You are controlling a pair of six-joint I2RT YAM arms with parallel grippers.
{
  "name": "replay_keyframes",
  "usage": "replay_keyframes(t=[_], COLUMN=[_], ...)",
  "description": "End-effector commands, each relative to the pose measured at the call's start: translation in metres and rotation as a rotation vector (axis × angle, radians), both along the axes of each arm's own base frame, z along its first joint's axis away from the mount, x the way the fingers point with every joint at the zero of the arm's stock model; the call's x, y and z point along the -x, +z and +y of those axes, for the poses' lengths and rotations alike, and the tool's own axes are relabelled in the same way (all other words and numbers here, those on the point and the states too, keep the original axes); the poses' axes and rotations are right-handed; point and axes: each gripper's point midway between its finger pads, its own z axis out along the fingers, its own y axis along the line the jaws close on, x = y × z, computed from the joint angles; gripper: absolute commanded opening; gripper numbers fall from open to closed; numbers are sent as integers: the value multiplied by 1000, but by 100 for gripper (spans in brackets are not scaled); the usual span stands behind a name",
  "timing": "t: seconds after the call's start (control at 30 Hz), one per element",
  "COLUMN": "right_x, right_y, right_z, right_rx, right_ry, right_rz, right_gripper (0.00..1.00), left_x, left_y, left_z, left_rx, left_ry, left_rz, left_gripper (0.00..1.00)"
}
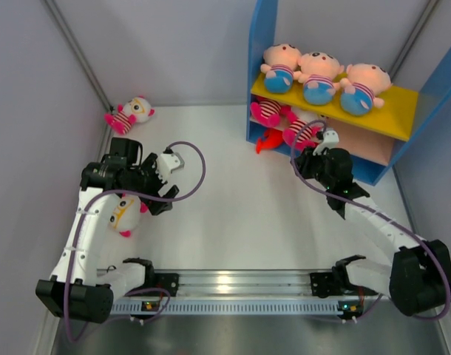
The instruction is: Place and organize the stuffed toys onto the shelf
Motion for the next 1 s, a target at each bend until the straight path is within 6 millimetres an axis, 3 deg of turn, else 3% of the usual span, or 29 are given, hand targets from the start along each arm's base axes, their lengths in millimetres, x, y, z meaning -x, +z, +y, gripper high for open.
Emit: replay_keyframes(t=[0.0,0.27,0.37,0.7,0.97], right_x=[-22,-64,-74,-96,-110], right_y=[37,19,23,41,33], right_z=[21,10,4,-5,-12], right_rx=[-107,-89,-75,-29,9], right_ry=[35,-99,-147,-208,-237], right_rz=[-136,-109,-125,-160,-142], right_gripper=[31,27,27,27,27], left_x=[2,1,0,0,0], left_y=[3,4,3,2,2], left_z=[0,1,2,3,4], left_rx=[8,0,-6,-11,-19], left_ry=[1,5,6,2,5], left_rz=[-19,-25,-26,-25,-27], left_gripper=[98,98,98,98,98])
